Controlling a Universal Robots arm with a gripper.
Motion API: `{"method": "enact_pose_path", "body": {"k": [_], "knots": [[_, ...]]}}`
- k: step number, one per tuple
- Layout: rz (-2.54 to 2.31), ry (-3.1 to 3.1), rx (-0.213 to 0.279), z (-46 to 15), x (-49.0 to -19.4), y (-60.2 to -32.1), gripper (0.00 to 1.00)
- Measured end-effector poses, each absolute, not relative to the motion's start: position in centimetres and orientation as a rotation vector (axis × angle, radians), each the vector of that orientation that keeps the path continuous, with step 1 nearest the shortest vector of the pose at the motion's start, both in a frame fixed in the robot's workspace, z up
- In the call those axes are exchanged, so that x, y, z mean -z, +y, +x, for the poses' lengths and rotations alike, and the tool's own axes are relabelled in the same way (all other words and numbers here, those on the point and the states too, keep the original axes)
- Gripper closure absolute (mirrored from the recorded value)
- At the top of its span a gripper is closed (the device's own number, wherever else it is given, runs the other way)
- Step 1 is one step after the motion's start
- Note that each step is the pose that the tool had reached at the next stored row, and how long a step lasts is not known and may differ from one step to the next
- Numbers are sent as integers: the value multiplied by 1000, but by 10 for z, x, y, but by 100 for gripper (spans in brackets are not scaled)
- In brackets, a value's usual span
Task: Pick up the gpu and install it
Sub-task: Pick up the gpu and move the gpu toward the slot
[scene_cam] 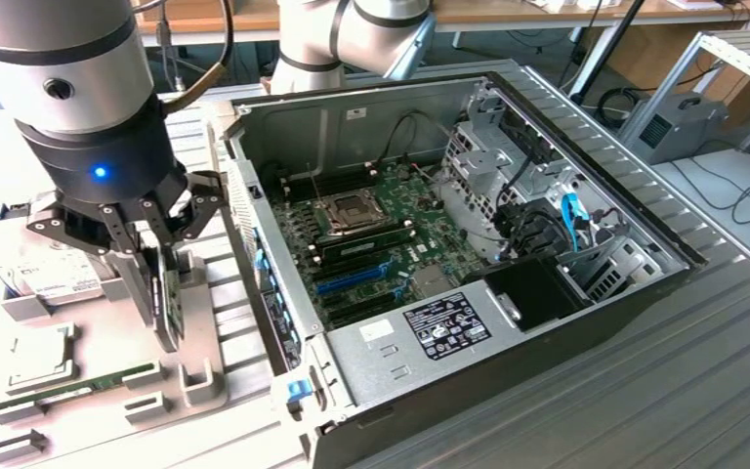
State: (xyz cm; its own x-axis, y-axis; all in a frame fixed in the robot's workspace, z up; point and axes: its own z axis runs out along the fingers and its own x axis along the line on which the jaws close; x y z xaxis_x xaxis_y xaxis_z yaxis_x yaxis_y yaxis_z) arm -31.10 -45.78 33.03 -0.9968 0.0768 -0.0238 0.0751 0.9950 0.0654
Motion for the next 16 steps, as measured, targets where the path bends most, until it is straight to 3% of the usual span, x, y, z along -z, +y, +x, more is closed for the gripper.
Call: {"method": "enact_pose_path", "body": {"k": [6,16], "knots": [[118,3111,-101,-311,-336,-458,74],[118,3111,-101,-311,-433,-458,74]]}}
